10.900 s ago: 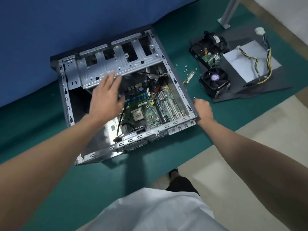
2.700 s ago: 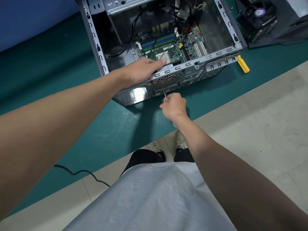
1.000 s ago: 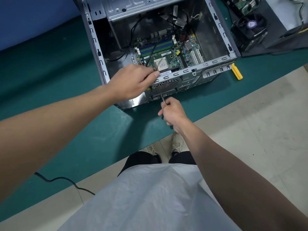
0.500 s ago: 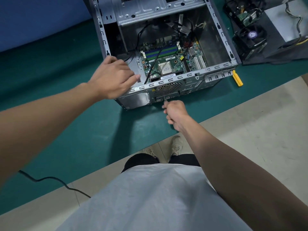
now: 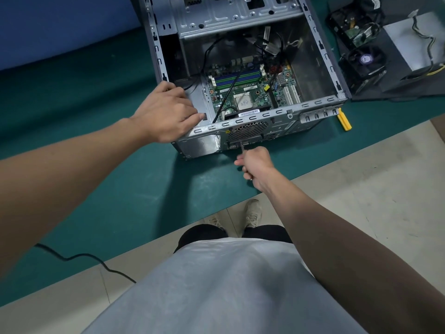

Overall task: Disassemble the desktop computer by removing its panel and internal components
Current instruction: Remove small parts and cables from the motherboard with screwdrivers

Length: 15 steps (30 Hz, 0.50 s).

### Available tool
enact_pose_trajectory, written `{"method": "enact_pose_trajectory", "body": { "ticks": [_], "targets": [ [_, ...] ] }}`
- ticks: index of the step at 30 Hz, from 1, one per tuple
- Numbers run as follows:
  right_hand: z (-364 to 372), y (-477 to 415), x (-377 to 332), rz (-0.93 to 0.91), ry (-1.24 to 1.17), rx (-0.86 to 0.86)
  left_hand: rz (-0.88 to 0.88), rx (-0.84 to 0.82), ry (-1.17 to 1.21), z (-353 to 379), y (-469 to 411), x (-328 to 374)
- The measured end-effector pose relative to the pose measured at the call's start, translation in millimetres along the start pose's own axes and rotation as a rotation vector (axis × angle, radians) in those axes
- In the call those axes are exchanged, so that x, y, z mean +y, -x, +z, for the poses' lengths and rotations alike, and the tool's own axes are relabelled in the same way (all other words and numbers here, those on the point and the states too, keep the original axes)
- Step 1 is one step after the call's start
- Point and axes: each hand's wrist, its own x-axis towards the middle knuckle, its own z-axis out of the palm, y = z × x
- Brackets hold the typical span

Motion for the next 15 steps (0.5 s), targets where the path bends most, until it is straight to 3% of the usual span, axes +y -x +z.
{"method": "enact_pose_trajectory", "body": {
  "ticks": [15],
  "targets": [
    [-3, 0, 11, -0.004, -0.084, -0.068, 0.062, 0.032, 0.005, 1, 4, -7]
  ]
}}
